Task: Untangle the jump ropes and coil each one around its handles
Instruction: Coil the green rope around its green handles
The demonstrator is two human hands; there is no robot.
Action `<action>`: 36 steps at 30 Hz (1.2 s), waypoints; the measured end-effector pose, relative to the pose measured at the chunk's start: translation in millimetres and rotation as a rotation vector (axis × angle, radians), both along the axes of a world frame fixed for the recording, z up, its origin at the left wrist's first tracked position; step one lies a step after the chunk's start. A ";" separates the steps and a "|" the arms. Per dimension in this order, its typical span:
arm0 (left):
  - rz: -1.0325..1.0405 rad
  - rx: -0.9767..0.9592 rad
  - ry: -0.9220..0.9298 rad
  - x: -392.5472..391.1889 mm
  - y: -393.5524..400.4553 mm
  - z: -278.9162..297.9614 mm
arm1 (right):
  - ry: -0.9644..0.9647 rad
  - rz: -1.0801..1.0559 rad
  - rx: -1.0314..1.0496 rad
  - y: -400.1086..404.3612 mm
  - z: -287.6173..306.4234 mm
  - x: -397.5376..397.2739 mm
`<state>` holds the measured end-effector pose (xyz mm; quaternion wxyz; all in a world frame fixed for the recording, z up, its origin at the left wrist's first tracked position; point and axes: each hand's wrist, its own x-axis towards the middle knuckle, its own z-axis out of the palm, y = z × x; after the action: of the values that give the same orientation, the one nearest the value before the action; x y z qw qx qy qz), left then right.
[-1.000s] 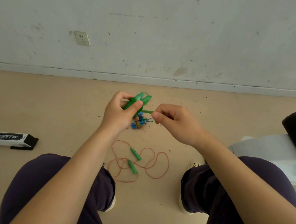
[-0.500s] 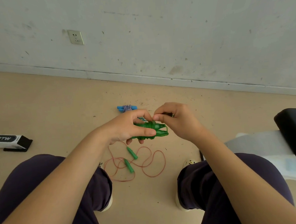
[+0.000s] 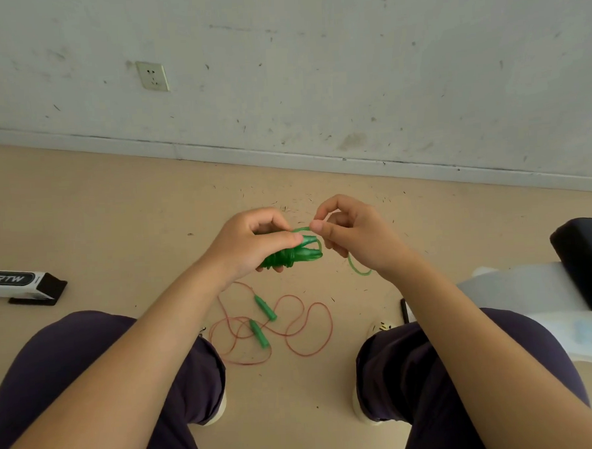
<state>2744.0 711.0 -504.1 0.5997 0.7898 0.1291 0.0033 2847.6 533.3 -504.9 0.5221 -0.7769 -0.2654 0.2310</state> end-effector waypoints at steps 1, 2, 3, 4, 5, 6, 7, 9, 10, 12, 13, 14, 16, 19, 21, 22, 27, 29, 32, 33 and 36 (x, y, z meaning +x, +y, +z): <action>0.021 0.003 -0.024 0.2 0.3 -0.3 | 0.016 0.009 0.020 -0.6 -0.1 -0.8; 0.042 0.003 -0.043 -0.1 -0.4 0.2 | 0.037 0.015 0.044 -0.6 -0.2 -1.4; 0.060 -0.003 -0.060 0.1 -0.4 -0.7 | 0.061 0.017 0.071 -0.6 -0.2 -2.0; 0.076 -0.016 -0.075 0.2 -0.9 -1.1 | 0.084 0.017 0.094 -0.5 -0.6 -1.9; 0.086 -0.027 -0.092 0.5 -1.2 -2.1 | 0.102 0.014 0.110 -0.4 -0.8 -1.7; 0.092 -0.040 -0.109 0.3 -2.4 -1.7 | 0.117 0.010 0.119 -0.3 -1.1 -1.4; 0.090 -0.053 -0.127 0.1 -2.8 -1.9 | 0.128 0.008 0.125 -0.5 -1.4 -0.7; 0.077 -0.098 -0.150 -0.8 -3.2 0.0 | 0.156 0.010 0.137 -1.2 -2.4 0.7; 0.066 -0.119 -0.164 -1.4 -3.4 1.2 | 0.174 0.016 0.143 -1.6 -2.6 0.8; 0.051 -0.084 -0.198 -1.6 -2.8 1.5 | 0.203 0.055 0.143 -1.3 -3.2 -0.4; 0.055 -0.047 -0.210 -0.6 -2.2 -0.1 | 0.211 0.083 0.137 -0.9 -3.2 -1.9; 0.072 -0.026 -0.219 0.5 -2.3 -1.1 | 0.218 0.107 0.133 0.0 -3.4 -3.2; 0.124 -0.019 -0.209 2.4 -1.1 -3.6 | 0.250 0.132 0.132 1.0 -3.4 -4.8; 0.190 -0.004 -0.195 4.9 3.1 -8.1 | 0.337 0.157 0.117 0.5 -0.6 -6.8; 0.221 -0.031 -0.205 5.5 5.1 -9.7 | 0.345 0.166 0.099 0.8 -0.5 -8.3; 0.229 -0.046 -0.209 5.6 5.6 -9.6 | 0.322 0.156 0.086 1.3 -1.2 -8.9; 0.284 -0.047 -0.222 7.3 8.4 -11.2 | 0.192 0.020 0.090 3.8 -0.3 -10.1; 0.334 -0.046 -0.219 8.1 9.7 -10.8 | 0.186 -0.022 0.120 3.1 1.4 -10.0; 0.439 -0.067 -0.212 10.6 14.3 -13.6 | 0.156 -0.029 0.170 1.2 3.3 -9.3; 0.475 -0.071 -0.211 11.7 15.8 -15.0 | 0.141 -0.022 0.185 1.0 3.8 -9.9; 0.551 -0.115 -0.183 16.1 16.6 -19.8 | 0.072 0.004 0.230 3.4 5.5 -15.4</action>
<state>2760.0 727.6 -523.8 0.6289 0.6862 0.2843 0.2298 2832.2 536.7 -499.4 0.6165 -0.7027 -0.2728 0.2276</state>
